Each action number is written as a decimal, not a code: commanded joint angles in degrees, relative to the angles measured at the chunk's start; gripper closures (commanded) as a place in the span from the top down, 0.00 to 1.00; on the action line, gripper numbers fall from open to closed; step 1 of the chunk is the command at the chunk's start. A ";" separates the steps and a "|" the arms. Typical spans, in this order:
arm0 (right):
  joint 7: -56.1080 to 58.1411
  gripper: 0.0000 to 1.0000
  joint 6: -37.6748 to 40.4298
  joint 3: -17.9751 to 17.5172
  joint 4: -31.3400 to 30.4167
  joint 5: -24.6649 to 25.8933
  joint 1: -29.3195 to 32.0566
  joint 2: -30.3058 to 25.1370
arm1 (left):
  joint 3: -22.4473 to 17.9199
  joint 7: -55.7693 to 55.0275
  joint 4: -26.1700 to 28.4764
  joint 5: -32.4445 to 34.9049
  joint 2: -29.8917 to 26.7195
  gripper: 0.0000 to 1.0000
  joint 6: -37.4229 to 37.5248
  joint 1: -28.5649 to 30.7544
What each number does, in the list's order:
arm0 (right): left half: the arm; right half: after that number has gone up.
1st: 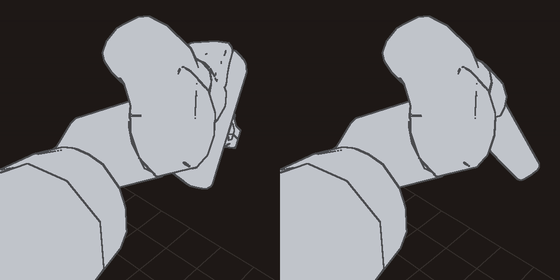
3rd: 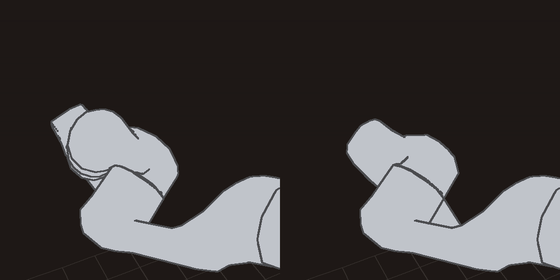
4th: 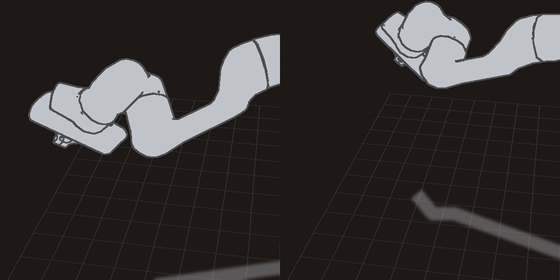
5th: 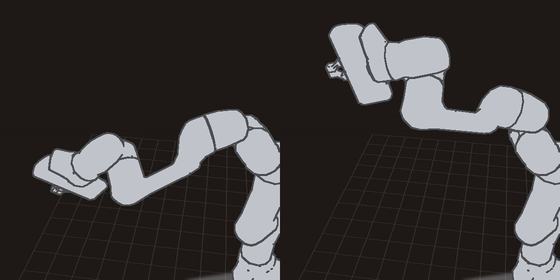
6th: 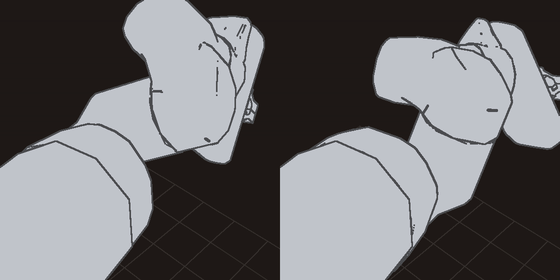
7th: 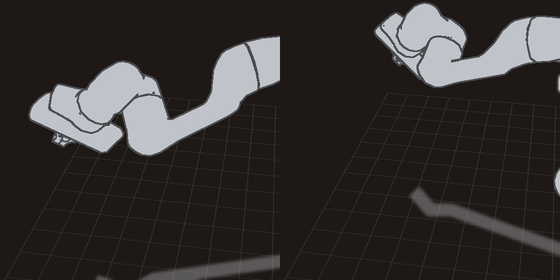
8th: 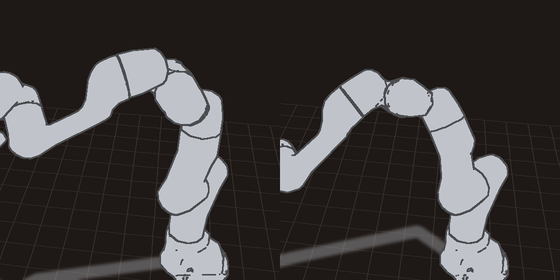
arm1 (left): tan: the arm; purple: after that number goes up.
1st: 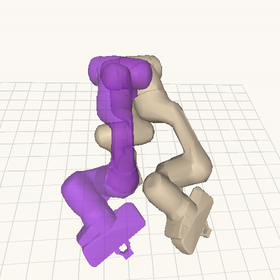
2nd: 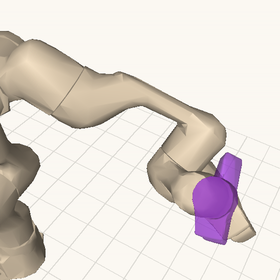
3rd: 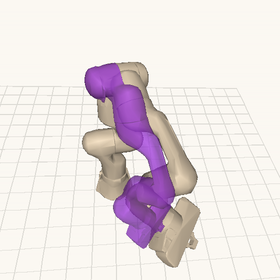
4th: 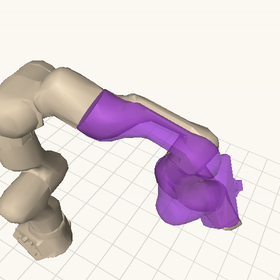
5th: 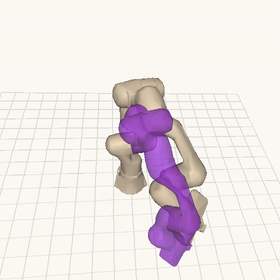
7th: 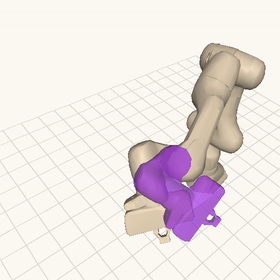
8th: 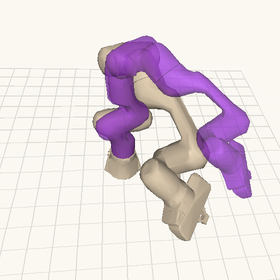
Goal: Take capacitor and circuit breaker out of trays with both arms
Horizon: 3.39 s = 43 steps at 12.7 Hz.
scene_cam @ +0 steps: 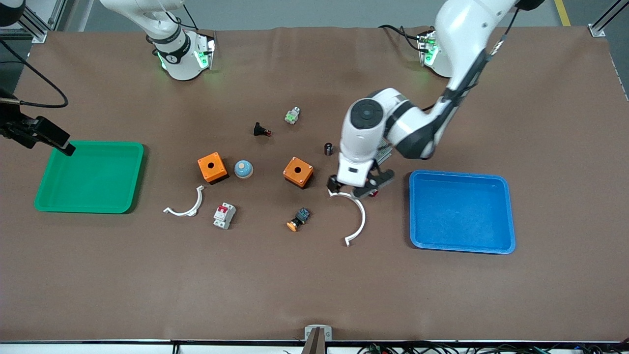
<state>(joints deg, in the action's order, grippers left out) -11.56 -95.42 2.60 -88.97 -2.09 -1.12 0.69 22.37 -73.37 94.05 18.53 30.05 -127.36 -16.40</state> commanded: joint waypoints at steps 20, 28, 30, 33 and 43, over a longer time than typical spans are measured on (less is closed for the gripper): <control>0.57 1.00 1.12 -0.22 0.03 0.68 0.16 1.50 | -18.24 63.27 -1.59 -16.60 -32.86 1.00 37.53 13.76; 0.66 1.00 1.12 -1.01 0.03 0.33 2.43 1.50 | -17.63 63.62 -2.02 -17.04 -33.04 1.00 38.50 13.50; 0.66 1.00 1.03 -4.25 0.12 0.33 5.24 1.50 | -17.63 64.05 -2.02 -17.04 -32.87 1.00 38.50 13.32; 0.66 1.00 0.77 -4.44 0.03 0.33 5.08 1.42 | -17.27 65.90 -3.25 -17.12 -32.51 1.00 38.50 13.50; 0.66 1.00 -1.08 -4.27 -0.06 -0.02 4.46 -0.17 | -17.27 65.46 -4.92 -18.36 -31.37 1.00 38.59 13.14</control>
<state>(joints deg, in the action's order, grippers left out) -11.42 -96.40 -0.96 -88.43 -2.08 2.65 1.25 5.11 -8.87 90.40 1.02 -1.62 -89.49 -3.13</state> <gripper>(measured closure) 0.000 0.000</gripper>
